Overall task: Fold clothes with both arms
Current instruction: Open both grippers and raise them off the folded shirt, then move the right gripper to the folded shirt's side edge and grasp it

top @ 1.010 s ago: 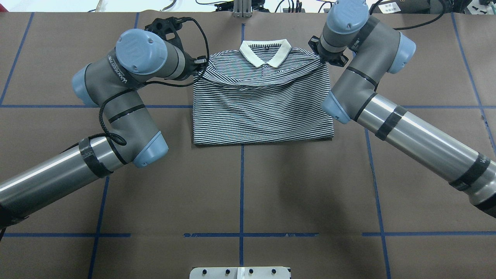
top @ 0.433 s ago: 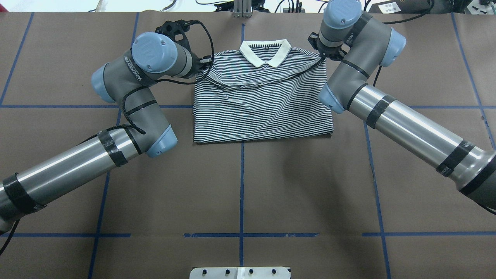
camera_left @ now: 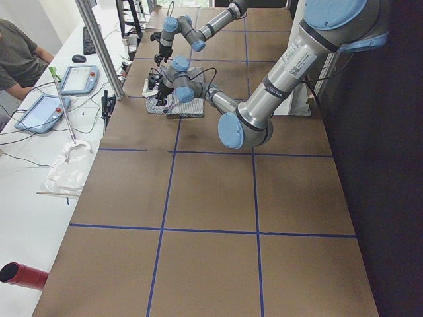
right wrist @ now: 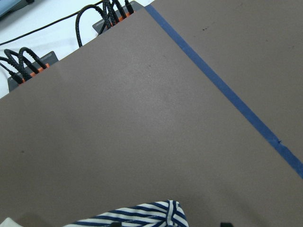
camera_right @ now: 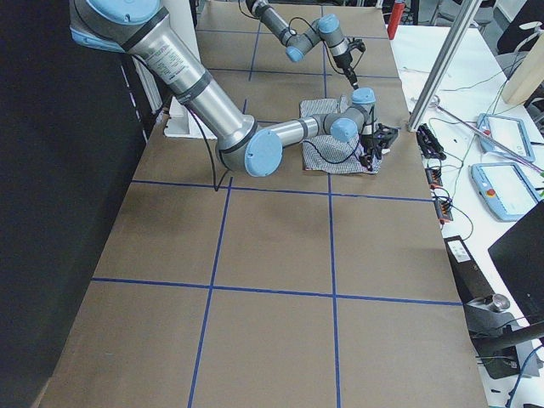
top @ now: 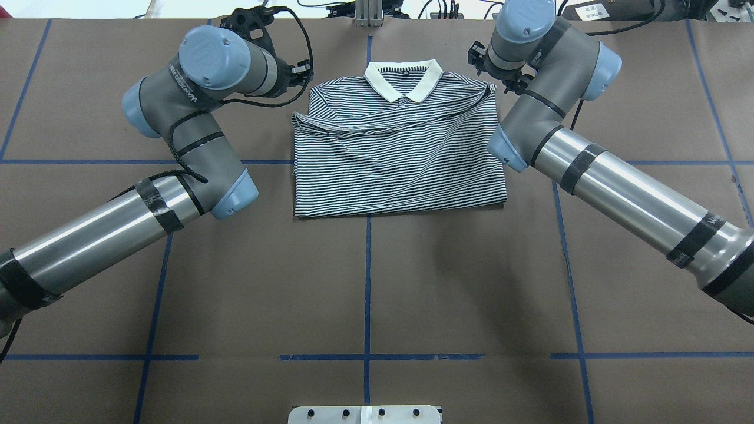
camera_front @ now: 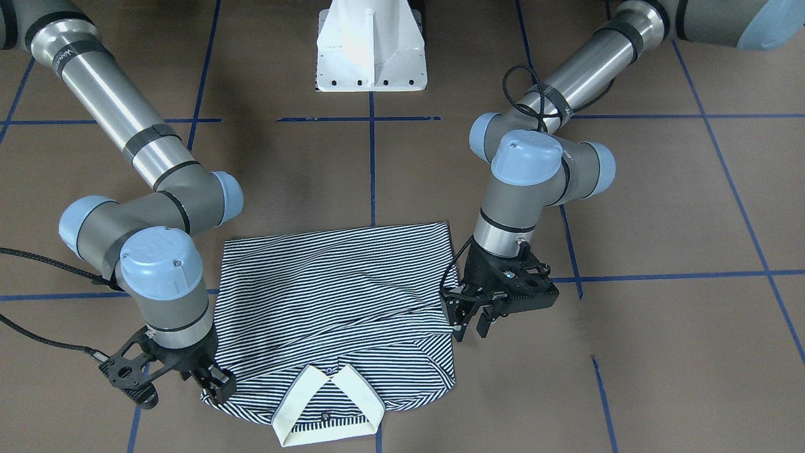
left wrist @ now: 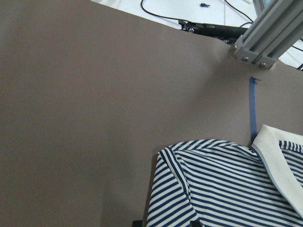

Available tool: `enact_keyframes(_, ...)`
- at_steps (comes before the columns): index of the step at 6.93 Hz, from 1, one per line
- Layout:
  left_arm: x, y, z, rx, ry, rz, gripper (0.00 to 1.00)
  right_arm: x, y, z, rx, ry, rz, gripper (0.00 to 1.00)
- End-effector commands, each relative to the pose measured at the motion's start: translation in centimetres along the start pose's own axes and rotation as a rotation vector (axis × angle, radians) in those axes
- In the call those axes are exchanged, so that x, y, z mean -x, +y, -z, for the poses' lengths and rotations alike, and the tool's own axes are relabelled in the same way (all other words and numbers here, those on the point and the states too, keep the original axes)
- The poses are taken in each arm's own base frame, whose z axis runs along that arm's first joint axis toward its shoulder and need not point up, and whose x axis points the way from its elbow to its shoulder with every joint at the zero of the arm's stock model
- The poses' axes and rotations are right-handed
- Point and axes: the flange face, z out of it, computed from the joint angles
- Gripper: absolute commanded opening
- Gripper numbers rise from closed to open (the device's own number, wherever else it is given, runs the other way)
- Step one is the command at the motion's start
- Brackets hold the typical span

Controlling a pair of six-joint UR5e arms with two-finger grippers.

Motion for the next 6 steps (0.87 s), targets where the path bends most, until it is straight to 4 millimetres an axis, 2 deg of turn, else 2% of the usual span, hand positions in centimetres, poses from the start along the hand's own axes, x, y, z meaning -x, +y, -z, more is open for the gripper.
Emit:
enact_keyframes(1,0.6,-0.8,0.3,0.009,0.017,0.003,0.50,-2.6,0.3,3.2,0.067,-0.067,-0.003,0.76)
enact_keyframes(2,0.8,-0.6,0.2,0.011,0.014,0.004,0.50,-6.9,1.4,4.7,0.089,-0.094,-0.033,0.77)
enact_keyframes(3,1.2,-0.1,-0.2,0.018,0.008,0.003,0.49,-10.9,5.1,5.6,0.123,-0.105,-0.050,0.77)
enact_keyframes(4,1.2,-0.1,-0.2,0.018,0.008,0.003,0.49,-13.7,8.5,7.5,0.163,-0.123,-0.085,0.77)
enact_keyframes(5,1.3,-0.1,-0.2,0.018,0.006,0.002,0.49,-15.3,12.9,8.7,0.206,-0.125,-0.136,0.78)
enact_keyframes(6,1.2,-0.1,-0.2,0.018,0.008,0.001,0.49,-15.6,18.1,7.1,0.180,-0.107,-0.148,0.77)
